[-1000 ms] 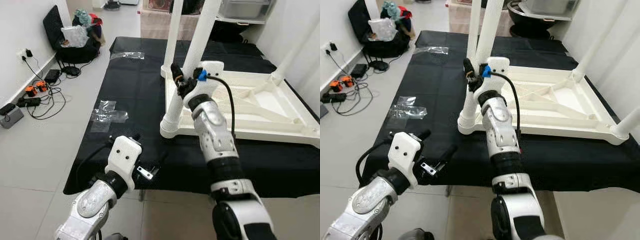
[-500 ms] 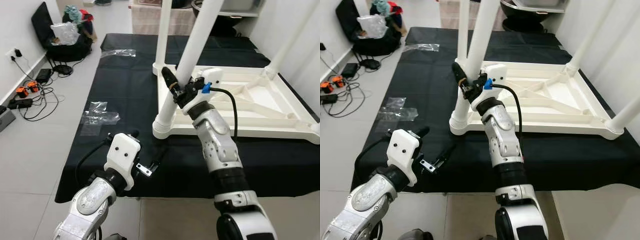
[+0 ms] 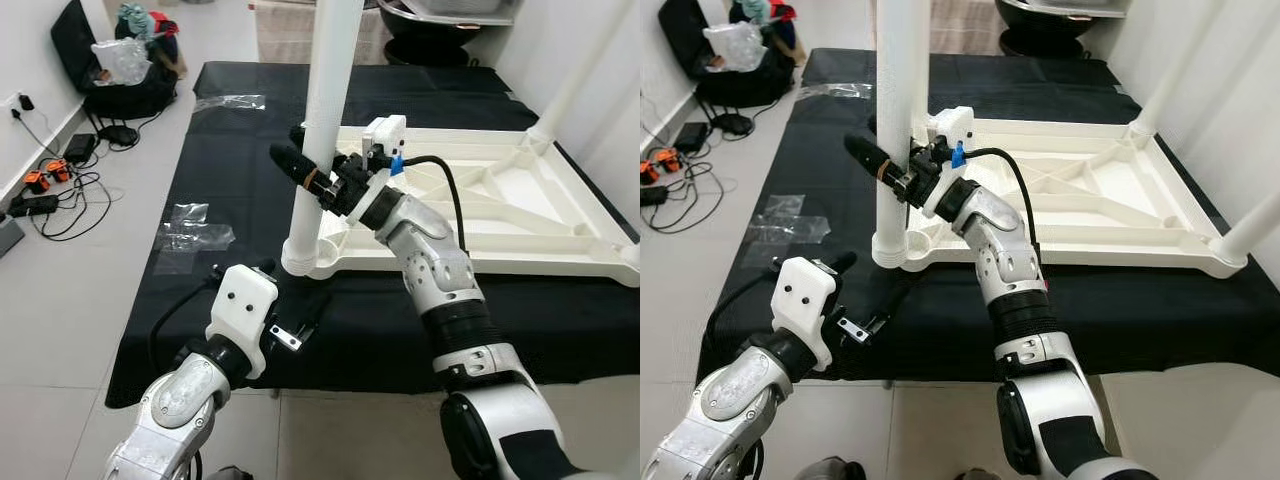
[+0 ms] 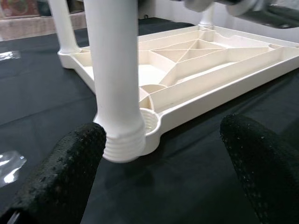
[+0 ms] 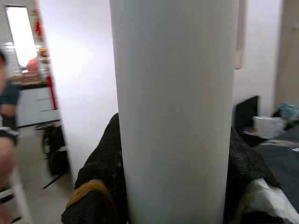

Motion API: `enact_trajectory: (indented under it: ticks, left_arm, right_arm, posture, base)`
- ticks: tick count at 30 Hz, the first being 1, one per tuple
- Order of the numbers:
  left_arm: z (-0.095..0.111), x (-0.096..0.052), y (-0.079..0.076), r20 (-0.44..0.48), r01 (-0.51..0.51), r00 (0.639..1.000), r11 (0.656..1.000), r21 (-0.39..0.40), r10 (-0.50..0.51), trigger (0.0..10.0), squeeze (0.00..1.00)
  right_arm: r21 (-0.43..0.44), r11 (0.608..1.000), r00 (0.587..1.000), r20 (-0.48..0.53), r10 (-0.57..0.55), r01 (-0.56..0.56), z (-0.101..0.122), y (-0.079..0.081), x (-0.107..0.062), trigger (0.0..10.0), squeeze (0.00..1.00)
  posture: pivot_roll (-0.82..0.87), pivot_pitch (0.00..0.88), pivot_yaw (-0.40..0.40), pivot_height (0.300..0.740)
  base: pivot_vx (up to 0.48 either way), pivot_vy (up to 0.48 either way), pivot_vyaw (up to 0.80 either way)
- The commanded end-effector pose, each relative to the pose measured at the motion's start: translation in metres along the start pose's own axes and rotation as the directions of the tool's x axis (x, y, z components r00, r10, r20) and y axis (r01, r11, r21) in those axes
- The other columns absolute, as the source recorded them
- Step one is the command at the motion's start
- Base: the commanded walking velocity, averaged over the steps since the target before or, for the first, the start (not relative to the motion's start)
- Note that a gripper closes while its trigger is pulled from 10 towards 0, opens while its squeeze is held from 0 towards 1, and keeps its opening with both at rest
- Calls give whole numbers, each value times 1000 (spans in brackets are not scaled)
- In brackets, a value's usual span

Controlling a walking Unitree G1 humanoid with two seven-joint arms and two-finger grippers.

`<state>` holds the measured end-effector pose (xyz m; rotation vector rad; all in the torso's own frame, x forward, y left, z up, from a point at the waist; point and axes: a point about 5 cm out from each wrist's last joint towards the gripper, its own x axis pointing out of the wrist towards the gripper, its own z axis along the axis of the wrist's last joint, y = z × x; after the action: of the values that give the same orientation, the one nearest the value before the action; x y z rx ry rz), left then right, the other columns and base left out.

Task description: Building children table

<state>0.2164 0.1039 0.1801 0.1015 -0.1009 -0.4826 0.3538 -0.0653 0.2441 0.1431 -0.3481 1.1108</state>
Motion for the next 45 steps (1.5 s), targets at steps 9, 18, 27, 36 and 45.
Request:
enact_trajectory:
  ticks: [9,18,27,36,45]
  left_arm:
    - [-1,-3,1,-19,2,1000,1000,7,-1,10000,0]
    - [-2,2,10,-59,-47,997,996,77,52,10000,0]
    - [15,20,63,-29,-151,985,938,312,168,10000,0]
    - [15,39,75,-25,-114,992,948,295,127,10000,1000]
    - [9,51,38,-78,133,990,969,207,-119,10000,0]
  right_arm:
    - [-61,998,998,65,-15,19,26,-20,7,0,0]
    - [-39,997,981,184,-66,74,71,-35,13,0,0]
    - [42,999,979,203,-26,18,61,-21,17,0,0]
    - [69,997,977,212,13,-28,55,-6,18,0,0]
    - [77,996,975,220,35,-54,56,4,24,0,0]
  posture:
    - [93,125,-91,740]
    - [86,113,-92,740]
    - [88,93,-91,740]
    - [79,81,-80,740]
    - [74,75,-75,740]
  base:
    - [0,0,0]
    - [0,0,0]
    - [0,0,0]
    - [0,0,0]
    - [0,0,0]
